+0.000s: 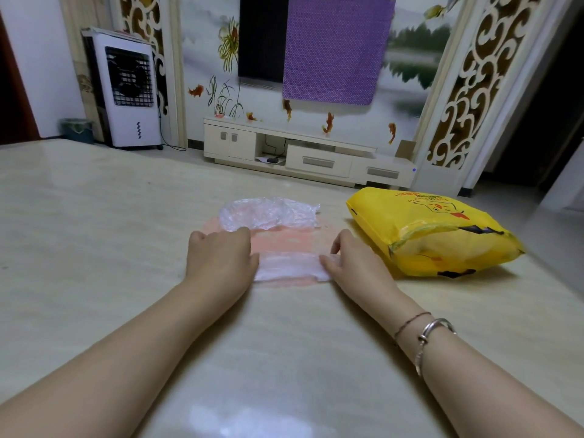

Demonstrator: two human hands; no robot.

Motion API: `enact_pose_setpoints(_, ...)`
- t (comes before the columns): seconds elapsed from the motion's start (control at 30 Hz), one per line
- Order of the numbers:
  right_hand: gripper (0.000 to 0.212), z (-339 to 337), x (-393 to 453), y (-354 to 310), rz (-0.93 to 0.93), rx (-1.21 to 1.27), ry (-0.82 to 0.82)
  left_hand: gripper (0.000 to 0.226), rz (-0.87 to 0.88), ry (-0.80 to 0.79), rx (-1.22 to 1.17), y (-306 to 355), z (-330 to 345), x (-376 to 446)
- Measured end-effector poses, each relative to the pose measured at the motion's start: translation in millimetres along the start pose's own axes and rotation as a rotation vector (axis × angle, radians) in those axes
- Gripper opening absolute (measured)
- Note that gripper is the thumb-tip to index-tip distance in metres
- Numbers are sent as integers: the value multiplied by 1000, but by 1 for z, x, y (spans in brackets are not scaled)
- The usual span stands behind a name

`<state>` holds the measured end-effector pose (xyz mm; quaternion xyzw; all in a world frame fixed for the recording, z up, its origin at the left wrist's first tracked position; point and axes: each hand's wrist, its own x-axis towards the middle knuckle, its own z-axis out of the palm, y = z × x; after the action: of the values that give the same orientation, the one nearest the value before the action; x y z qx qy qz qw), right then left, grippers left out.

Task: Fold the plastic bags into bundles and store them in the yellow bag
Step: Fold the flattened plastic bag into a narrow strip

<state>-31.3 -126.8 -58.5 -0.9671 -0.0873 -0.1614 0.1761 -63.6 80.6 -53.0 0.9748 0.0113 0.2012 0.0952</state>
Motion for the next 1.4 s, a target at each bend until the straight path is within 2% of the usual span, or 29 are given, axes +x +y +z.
enact_pose_setpoints(0.13, 32, 0, 0, -1, 12, -104, -22, 14, -2, -21, 200, 2, -6, -1)
enact_pose_setpoints(0.23, 20, -4, 1, 2, 17, 7, -61, 20, 16, -30, 149, -5, -3, 0)
enact_pose_setpoints(0.3, 20, -11, 1, 2, 19, 272, -105, 25, 24, -14, -147, -8, -4, 3)
enact_pose_setpoints(0.37, 25, -25, -4, -2, 52, 700, -192, 34, 40, -13, -550, -4, -7, 4)
enact_pose_setpoints(0.43, 24, -43, -13, -6, 97, 1113, -306, 56, 43, -124, -851, 4, -15, 2)
enact_pose_setpoints(0.5, 18, -60, -20, -10, 114, 1316, -419, 72, 42, -281, -995, 11, -21, 0)
enact_pose_setpoints(0.57, 16, -69, -23, -13, 98, 1336, -466, 64, 57, -414, -1052, 12, -24, -2)
enact_pose_setpoints(0.67, 17, -67, -23, -12, 158, 1371, -440, 45, 68, -493, -1151, 8, -29, -2)
enact_pose_setpoints(0.73, 25, -60, -19, -10, 244, 1478, -350, 37, 16, -459, -1203, 5, -29, 0)
enact_pose_setpoints(0.8, 24, -52, -14, -9, 298, 1570, -197, 24, -131, -370, -1237, 4, -26, 3)
enact_pose_setpoints(0.83, 24, -47, -12, -8, 271, 1506, -110, 19, -223, -315, -1222, 3, -25, 5)
enact_pose_setpoints(0.87, 29, -42, -11, -6, 196, 1318, -22, 19, -314, -271, -1201, 1, -23, 6)
enact_pose_setpoints(0.93, 47, -33, -15, -3, -96, 760, 108, 29, -417, -303, -1250, -4, -19, 7)
enact_pose_setpoints(0.97, 53, -28, -17, -2, -266, 549, 131, 35, -437, -363, -1326, -5, -18, 5)
enact_pose_setpoints(1.03, 61, -19, -20, -4, -504, 330, 84, 37, -448, -453, -1438, -4, -19, 1)
enact_pose_setpoints(1.1, 58, -12, -22, -10, -617, 235, 53, 42, -469, -491, -1505, 0, -20, -2)
enact_pose_setpoints(1.23, 27, -10, -21, -19, -691, 179, 98, 45, -491, -479, -1474, 3, -18, -2)
enact_pose_setpoints(1.33, 14, -14, -23, -17, -706, 242, 37, 54, -491, -334, -1278, 0, -13, 1)
enact_pose_setpoints(1.4, 12, -16, -26, -15, -681, 283, -11, 54, -370, -155, -1090, -4, -13, 3)
